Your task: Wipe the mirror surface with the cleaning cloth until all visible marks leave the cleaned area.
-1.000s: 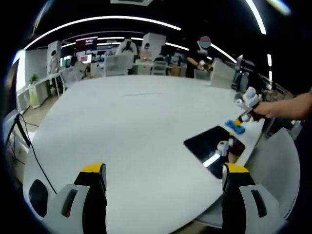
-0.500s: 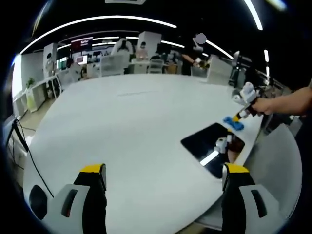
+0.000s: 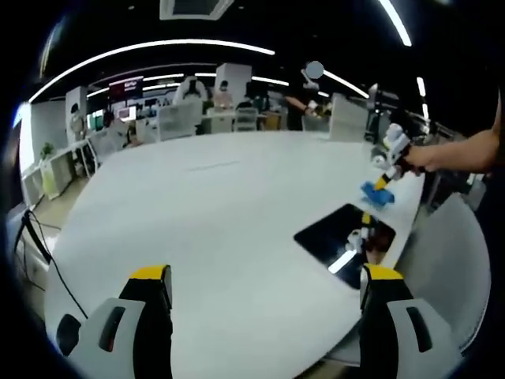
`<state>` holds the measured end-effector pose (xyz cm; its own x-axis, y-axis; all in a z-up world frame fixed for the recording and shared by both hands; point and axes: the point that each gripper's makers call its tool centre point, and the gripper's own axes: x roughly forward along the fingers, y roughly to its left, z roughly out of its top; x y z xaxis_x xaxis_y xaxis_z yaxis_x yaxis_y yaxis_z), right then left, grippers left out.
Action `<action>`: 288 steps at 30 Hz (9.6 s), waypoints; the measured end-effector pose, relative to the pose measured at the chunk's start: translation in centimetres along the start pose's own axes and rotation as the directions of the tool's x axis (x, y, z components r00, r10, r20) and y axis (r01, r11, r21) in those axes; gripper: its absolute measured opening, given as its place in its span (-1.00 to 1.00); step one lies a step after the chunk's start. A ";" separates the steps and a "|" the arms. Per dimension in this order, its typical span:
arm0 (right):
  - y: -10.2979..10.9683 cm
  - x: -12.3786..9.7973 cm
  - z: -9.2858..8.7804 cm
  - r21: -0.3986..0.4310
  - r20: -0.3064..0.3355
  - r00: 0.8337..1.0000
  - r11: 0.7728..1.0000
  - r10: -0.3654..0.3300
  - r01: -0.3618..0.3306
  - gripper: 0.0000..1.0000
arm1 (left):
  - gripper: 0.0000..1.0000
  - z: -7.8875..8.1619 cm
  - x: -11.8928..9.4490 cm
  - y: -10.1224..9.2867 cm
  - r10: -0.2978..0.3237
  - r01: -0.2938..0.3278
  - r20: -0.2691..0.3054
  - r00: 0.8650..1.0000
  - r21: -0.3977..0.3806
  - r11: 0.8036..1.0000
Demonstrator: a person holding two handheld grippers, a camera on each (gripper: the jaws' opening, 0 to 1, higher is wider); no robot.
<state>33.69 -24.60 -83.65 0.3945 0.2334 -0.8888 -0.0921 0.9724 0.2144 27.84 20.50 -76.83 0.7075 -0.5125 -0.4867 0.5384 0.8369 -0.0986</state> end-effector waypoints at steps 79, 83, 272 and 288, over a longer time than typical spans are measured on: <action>11.2 6.8 0.2 -0.138 -0.179 0.984 0.990 -0.025 0.000 -1.00 | 0.99 -1.4 0.4 -1.2 -0.025 0.025 0.009 1.000 -0.018 1.000; 11.8 7.1 0.2 -0.132 -0.180 0.983 0.991 -0.027 0.003 -1.00 | 0.99 -1.6 0.2 -1.0 -0.021 0.021 0.005 1.000 -0.020 1.000; 23.6 7.1 -4.5 -0.230 -0.111 0.948 0.920 0.297 -0.316 -1.00 | 0.99 -1.9 0.0 -3.4 -0.047 0.047 -0.032 0.998 0.015 0.999; 21.0 6.6 -4.1 -0.220 -0.110 0.946 0.921 0.305 -0.322 -1.00 | 0.99 -1.8 0.0 -3.6 -0.053 0.054 -0.040 0.998 0.024 0.998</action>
<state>30.55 -2.63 -86.68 0.2448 0.5176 -0.8199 -0.4133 0.8206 0.3947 25.08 17.86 -77.99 0.6592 -0.5480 -0.5149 0.5867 0.8032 -0.1036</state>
